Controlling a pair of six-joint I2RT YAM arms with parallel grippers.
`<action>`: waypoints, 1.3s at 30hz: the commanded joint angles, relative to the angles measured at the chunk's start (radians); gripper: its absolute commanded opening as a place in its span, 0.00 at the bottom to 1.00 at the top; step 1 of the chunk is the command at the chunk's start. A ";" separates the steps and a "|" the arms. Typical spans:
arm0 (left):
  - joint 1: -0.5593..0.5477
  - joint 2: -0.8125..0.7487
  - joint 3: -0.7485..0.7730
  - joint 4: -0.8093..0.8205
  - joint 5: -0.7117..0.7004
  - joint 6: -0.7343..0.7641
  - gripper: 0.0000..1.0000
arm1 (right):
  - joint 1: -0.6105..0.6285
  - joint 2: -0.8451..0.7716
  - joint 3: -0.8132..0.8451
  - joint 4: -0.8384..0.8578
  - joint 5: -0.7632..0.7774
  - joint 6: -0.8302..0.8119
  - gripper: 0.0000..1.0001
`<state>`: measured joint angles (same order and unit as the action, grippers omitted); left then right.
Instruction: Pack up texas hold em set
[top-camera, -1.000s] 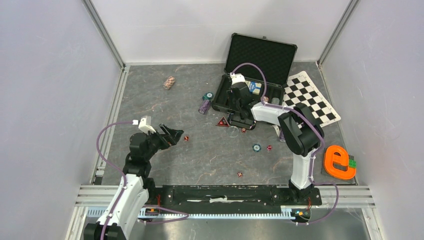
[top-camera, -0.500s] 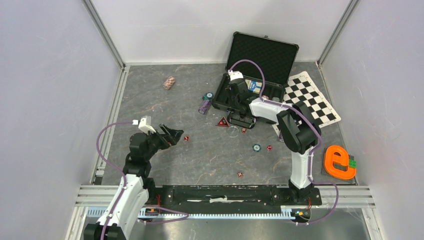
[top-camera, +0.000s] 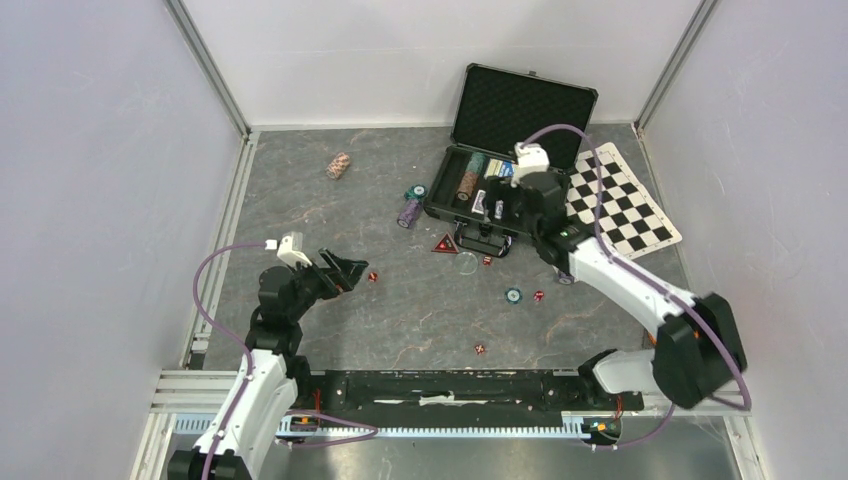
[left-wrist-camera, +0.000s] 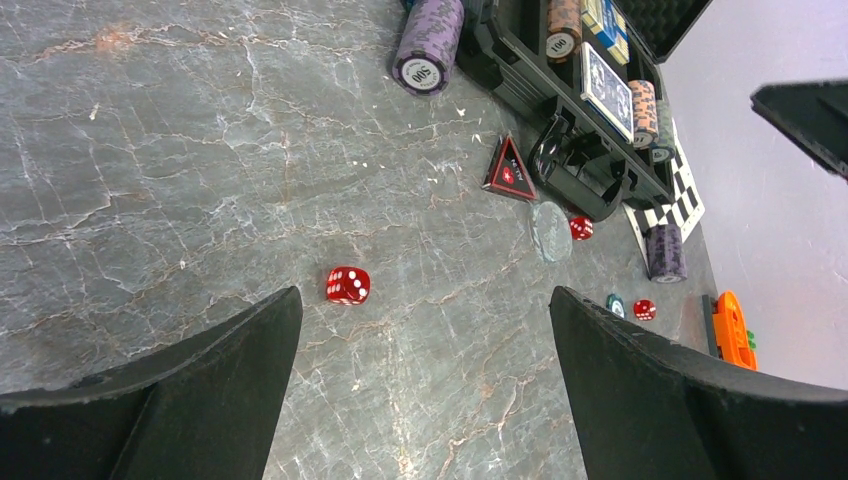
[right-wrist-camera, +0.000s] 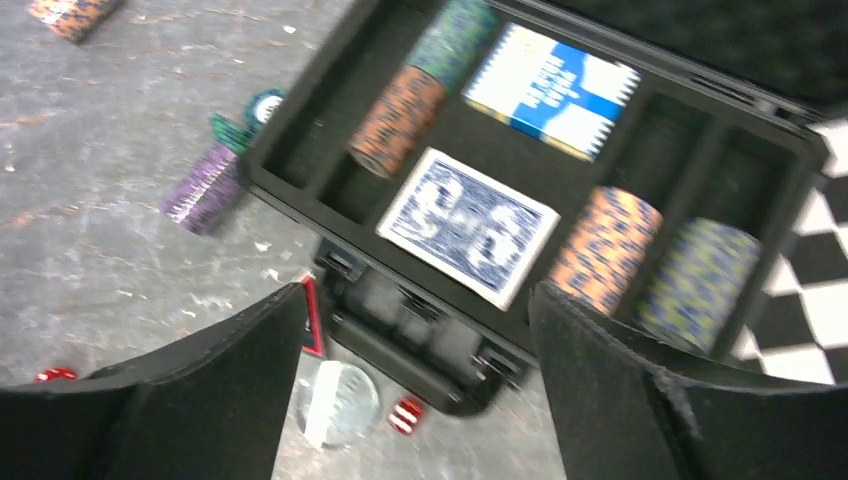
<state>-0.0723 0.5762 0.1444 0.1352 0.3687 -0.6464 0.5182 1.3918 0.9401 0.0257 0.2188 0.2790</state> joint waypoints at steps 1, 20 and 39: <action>0.003 -0.026 0.008 -0.006 -0.002 0.029 1.00 | -0.075 -0.138 -0.124 -0.146 0.051 0.069 0.91; 0.002 -0.042 0.004 -0.009 0.015 0.022 0.99 | -0.355 -0.247 -0.326 -0.439 0.059 0.110 0.80; 0.003 -0.057 0.006 -0.023 0.010 0.023 0.99 | -0.439 -0.094 -0.312 -0.340 -0.042 0.121 0.56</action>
<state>-0.0723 0.5373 0.1444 0.1009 0.3683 -0.6464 0.0933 1.2591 0.6037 -0.3485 0.1844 0.3935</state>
